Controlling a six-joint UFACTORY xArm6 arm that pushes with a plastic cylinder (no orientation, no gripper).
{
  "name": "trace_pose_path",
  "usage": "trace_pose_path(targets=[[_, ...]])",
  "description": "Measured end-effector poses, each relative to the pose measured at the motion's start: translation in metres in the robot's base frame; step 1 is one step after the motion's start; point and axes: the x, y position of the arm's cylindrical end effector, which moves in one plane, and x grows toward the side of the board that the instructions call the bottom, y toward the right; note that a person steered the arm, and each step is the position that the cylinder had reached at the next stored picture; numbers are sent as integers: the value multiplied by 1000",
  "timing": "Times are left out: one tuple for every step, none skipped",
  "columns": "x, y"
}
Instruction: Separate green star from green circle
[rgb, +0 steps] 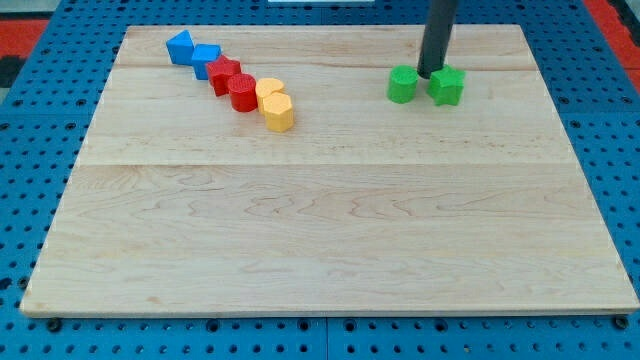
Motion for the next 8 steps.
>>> trace_pose_path(targets=[[18,13],[49,25],[83,33],[115,35],[120,27],[90,-3],[57,3],[49,35]])
